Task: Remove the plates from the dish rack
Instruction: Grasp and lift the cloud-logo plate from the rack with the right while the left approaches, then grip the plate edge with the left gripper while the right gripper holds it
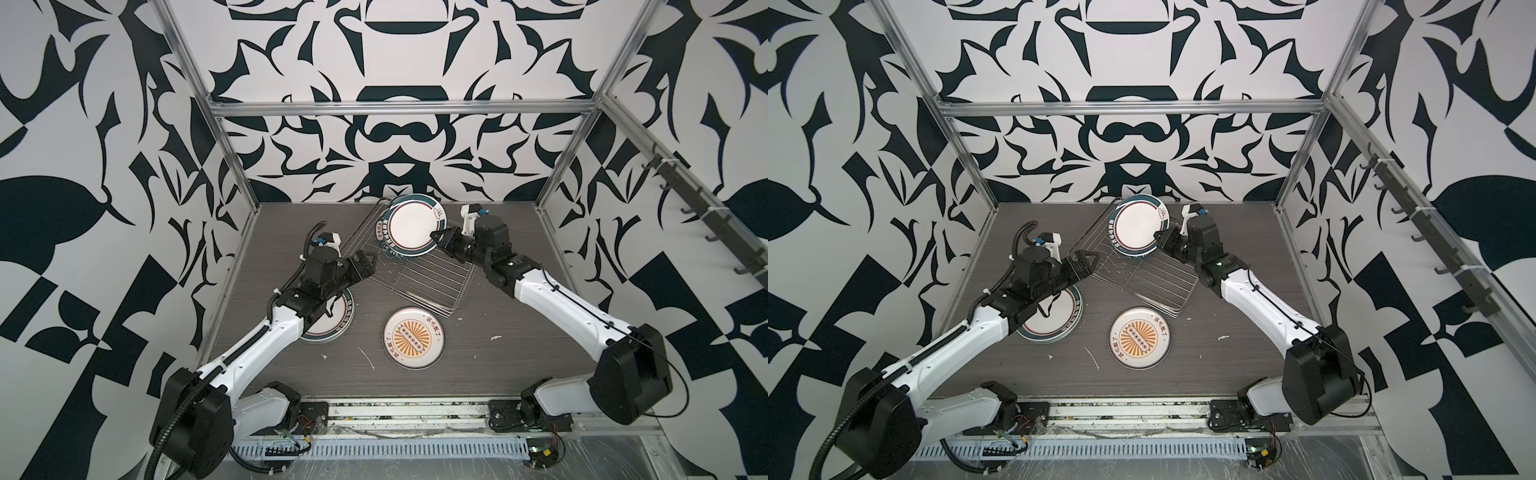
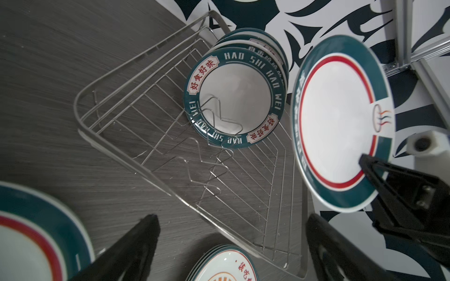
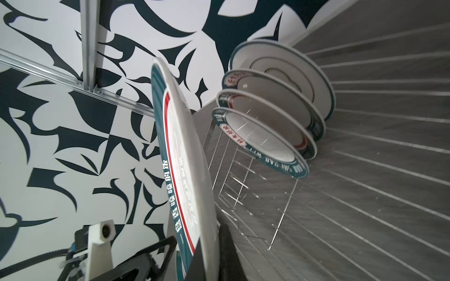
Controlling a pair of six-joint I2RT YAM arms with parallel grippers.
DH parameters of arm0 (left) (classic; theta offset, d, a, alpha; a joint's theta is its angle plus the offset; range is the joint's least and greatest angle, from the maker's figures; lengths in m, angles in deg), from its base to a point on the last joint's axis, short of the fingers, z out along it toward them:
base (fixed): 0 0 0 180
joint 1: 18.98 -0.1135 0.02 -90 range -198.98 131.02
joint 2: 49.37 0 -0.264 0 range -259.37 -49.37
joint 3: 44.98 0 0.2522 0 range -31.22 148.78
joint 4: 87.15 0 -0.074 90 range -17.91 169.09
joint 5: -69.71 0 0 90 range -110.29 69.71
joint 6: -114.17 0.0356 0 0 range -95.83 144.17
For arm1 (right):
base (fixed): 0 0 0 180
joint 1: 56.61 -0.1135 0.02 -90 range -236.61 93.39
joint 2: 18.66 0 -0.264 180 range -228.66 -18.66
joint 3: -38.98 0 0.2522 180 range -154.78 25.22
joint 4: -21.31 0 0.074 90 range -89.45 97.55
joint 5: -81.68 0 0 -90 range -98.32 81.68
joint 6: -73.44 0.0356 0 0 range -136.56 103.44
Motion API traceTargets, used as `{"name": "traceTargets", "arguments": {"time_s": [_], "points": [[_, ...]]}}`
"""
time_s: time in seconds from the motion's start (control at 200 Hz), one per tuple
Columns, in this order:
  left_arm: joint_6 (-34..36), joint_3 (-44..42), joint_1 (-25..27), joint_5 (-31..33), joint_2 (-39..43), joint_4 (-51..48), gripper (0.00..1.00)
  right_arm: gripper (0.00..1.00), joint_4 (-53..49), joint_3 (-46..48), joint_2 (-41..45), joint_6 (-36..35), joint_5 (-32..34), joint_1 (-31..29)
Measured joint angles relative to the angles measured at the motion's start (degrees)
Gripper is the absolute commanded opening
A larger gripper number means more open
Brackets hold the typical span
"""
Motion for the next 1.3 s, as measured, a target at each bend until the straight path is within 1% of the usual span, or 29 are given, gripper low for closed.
{"name": "traceTargets", "arguments": {"time_s": [0.17,0.395,0.41,0.47,0.56,0.675,0.83,0.94,0.995,1.03,1.12,1.165,1.22,1.3], "points": [[-3.6,-3.1,-2.9,-5.2,-1.3,8.0,0.94,0.00,1.8,2.6,0.0,5.3,-1.4,-1.7],[-7.2,-3.3,-4.2,-10.9,-6.0,15.3,0.86,0.00,7.5,5.5,-1.5,10.7,-4.7,-2.5],[-7.5,-3.3,-4.3,-11.2,-6.3,15.8,0.82,0.00,7.8,5.5,-1.7,11.1,-5.0,-2.6],[-8.6,-3.3,-4.5,-12.6,-7.6,17.8,0.76,0.00,9.1,5.6,-2.6,12.1,-5.6,-3.0],[-9.6,-3.3,-4.7,-14.1,-9.2,19.9,0.62,0.00,10.6,5.7,-3.3,13.4,-6.5,-3.6],[-11.6,-3.3,-5.0,-16.1,-10.6,22.6,0.35,0.00,12.0,5.8,-3.7,14.3,-7.5,-4.4],[-13.7,-3.3,-5.2,-18.5,-11.4,25.8,0.21,0.00,12.9,6.2,-4.5,14.7,-8.5,-4.9],[-15.9,-3.4,-5.4,-19.4,-11.6,26.6,0.11,0.09,14.0,6.2,-5.4,14.7,-9.2,-5.0],[-17.9,-3.5,-5.8,-20.1,-11.6,27.5,0.07,0.18,14.8,6.2,-5.9,14.7,-9.6,-5.1],[-17.8,-3.5,-6.0,-20.3,-11.4,28.0,0.05,0.23,14.8,6.2,-6.3,14.7,-9.7,-5.2],[-17.7,-4.4,-6.3,-21.0,-10.8,27.4,0.02,0.31,14.4,5.7,-7.1,13.2,-10.9,-5.4],[-18.1,-5.1,-6.7,-21.4,-10.1,26.6,0.00,0.34,13.2,4.9,-7.5,12.2,-11.5,-5.6],[-18.3,-5.5,-7.3,-22.0,-8.8,24.7,0.00,0.35,10.1,3.1,-8.1,10.0,-12.0,-5.6],[-18.1,-6.0,-8.3,-23.1,-4.8,19.5,0.00,0.41,4.5,-0.6,-8.7,5.6,-11.6,-5.7]]}}
